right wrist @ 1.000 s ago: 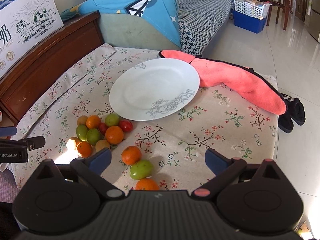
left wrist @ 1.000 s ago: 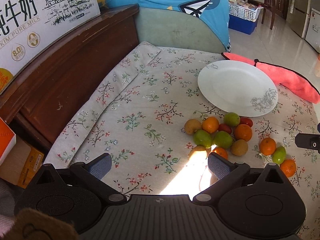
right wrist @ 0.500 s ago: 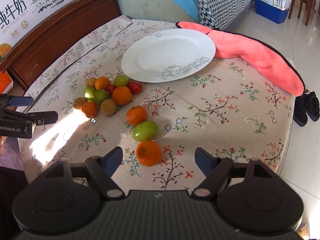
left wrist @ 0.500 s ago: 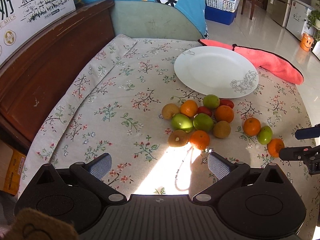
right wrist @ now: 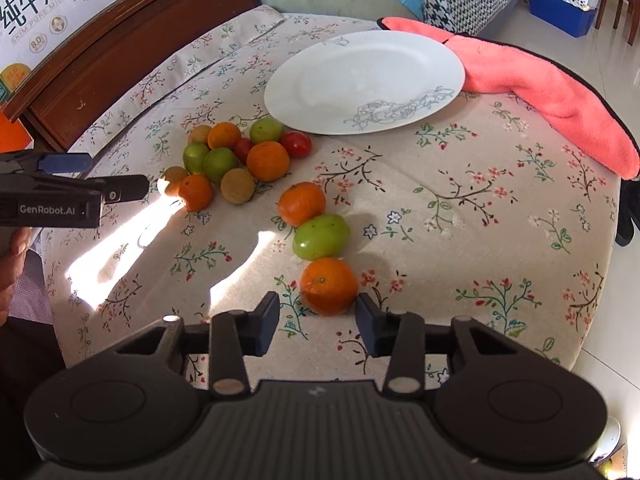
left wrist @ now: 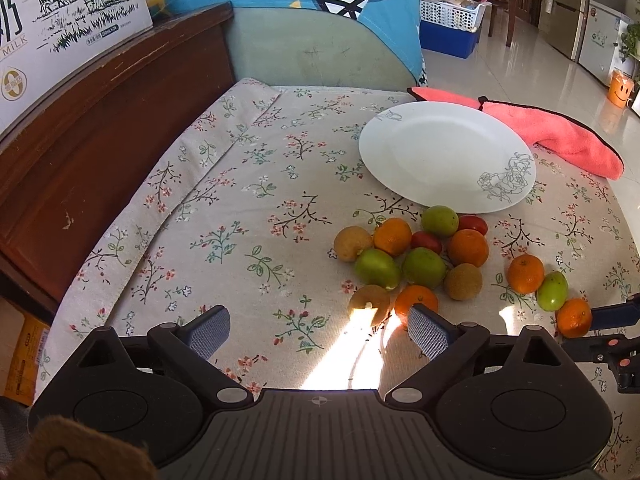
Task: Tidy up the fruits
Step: 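Move right tool to an orange while left tool approaches a brown fruit, then close right tool on the orange while left tool grasps the brown fruit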
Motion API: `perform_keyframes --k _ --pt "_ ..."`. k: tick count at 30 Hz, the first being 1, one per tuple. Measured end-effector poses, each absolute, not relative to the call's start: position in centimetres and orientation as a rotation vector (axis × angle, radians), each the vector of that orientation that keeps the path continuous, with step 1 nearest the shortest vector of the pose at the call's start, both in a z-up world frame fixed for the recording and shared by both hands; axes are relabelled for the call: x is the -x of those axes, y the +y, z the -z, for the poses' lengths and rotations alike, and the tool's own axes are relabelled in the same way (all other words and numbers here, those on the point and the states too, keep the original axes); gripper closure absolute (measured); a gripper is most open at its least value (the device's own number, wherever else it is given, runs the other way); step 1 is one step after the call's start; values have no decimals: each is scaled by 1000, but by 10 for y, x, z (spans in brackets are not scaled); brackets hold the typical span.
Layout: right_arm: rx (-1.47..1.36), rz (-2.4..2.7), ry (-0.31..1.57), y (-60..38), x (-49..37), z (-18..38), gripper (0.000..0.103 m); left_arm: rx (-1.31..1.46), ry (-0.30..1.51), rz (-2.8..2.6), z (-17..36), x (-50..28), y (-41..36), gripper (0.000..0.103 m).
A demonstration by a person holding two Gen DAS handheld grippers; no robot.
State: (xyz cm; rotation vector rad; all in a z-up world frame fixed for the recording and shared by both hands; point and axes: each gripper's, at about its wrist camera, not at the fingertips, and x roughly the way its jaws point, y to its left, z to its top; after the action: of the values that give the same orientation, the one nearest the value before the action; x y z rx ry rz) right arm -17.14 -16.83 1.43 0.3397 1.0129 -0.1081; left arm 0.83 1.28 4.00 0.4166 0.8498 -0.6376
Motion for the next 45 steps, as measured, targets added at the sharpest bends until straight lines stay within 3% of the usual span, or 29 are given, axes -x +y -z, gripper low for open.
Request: perform_keyframes --k 7,14,22,32,36,45 --pt "-333 116 1009 -168 170 -15 66 -369 901 640 -28 -20 8 28" --pt "-328 123 1013 -167 168 -14 71 -352 913 651 -19 -25 2 34" --pt "-328 113 1012 -167 169 -15 72 -354 945 712 -12 -22 -5 57" --pt "-341 103 1018 -165 166 -14 72 -347 944 695 -7 -24 -6 62" --pt "-344 98 1017 -165 166 -14 72 -333 943 720 -7 -23 -7 79" --pt "-353 91 1002 -165 166 -18 73 -330 933 703 -13 -19 -5 79"
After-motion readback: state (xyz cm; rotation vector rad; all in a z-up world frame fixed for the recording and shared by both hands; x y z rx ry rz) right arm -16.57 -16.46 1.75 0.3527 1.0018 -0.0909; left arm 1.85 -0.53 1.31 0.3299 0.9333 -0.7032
